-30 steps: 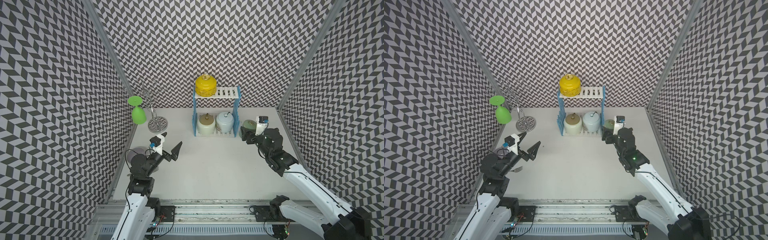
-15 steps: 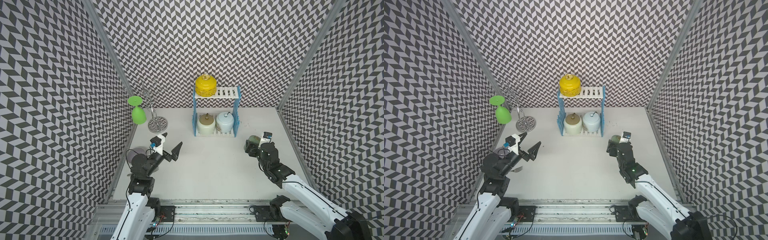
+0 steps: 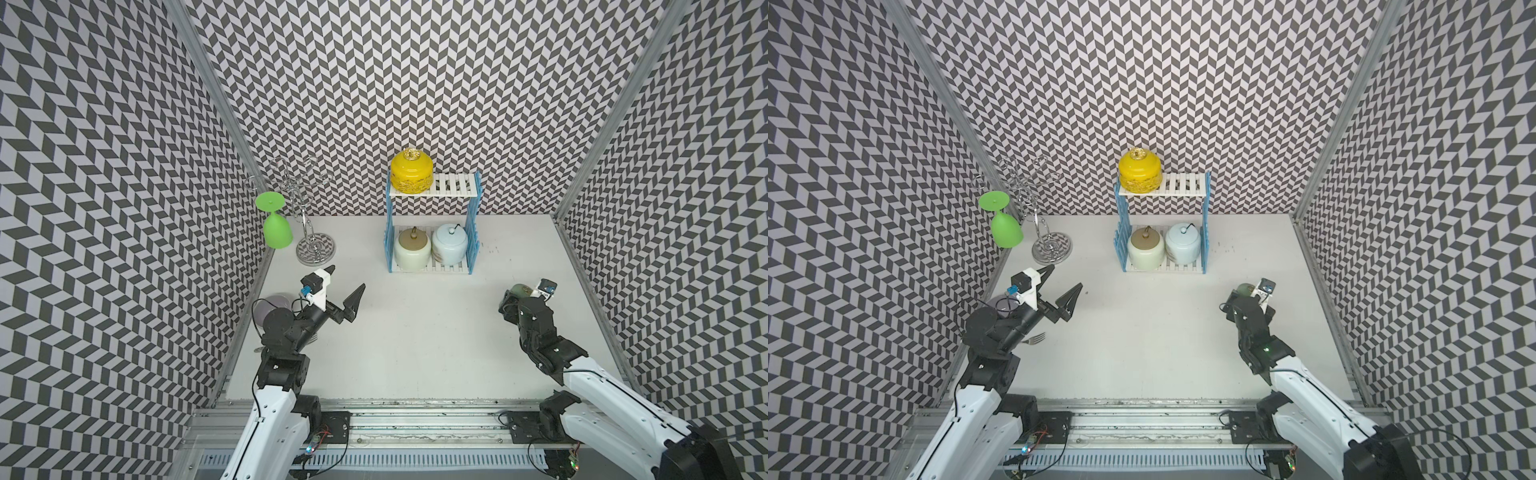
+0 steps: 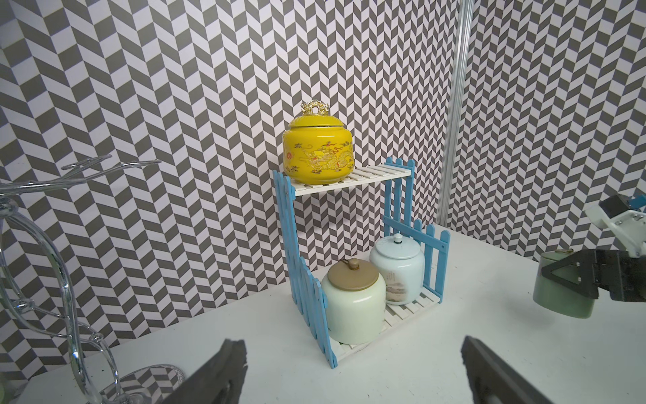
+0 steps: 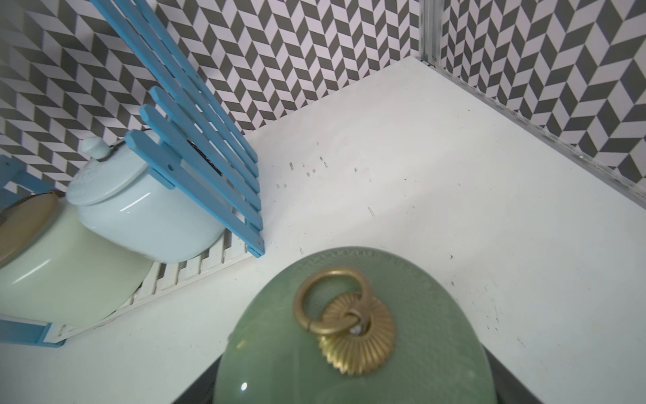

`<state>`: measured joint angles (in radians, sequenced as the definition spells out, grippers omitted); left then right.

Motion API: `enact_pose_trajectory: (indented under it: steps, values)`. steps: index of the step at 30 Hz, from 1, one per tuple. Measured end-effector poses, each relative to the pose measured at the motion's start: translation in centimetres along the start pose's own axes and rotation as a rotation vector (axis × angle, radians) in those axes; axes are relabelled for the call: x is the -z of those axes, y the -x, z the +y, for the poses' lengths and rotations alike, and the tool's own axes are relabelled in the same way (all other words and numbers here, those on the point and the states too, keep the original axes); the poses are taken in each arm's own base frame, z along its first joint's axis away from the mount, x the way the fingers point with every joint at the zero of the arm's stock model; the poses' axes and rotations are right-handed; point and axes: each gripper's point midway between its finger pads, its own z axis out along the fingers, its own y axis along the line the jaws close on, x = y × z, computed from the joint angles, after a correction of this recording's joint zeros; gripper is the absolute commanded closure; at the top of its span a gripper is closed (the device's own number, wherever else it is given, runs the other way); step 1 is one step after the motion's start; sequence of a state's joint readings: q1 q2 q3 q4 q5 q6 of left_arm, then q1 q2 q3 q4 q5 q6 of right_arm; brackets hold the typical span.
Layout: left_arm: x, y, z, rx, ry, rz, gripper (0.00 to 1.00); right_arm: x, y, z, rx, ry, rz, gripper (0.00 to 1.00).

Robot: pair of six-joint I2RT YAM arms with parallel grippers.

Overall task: Remove the tea canisters from the shelf
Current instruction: Place the tea canister at the center of the board.

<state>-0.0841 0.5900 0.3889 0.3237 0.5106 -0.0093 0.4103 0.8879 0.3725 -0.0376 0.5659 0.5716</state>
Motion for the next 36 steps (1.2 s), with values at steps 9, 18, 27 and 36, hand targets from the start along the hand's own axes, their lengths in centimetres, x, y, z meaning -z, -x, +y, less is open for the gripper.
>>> enact_pose_trajectory:
  steps: [9,18,27,36]
  values:
    - [0.1,0.1,0.2,0.001,0.006,-0.004,0.00,0.2,-2.5,-2.8,-0.042,-0.083,0.032,0.55]
    - [0.1,0.0,0.4,0.005,0.013,-0.003,0.00,0.1,-3.9,-4.3,-0.064,-0.143,0.061,0.50]
    - [-0.1,-0.4,0.5,0.012,0.014,0.009,0.00,-0.3,-5.3,-4.7,-0.035,-0.170,0.104,0.44]
    - [-0.3,-0.6,0.6,0.015,0.012,0.015,0.00,-0.3,-5.3,-4.6,-0.026,-0.166,0.105,0.29]
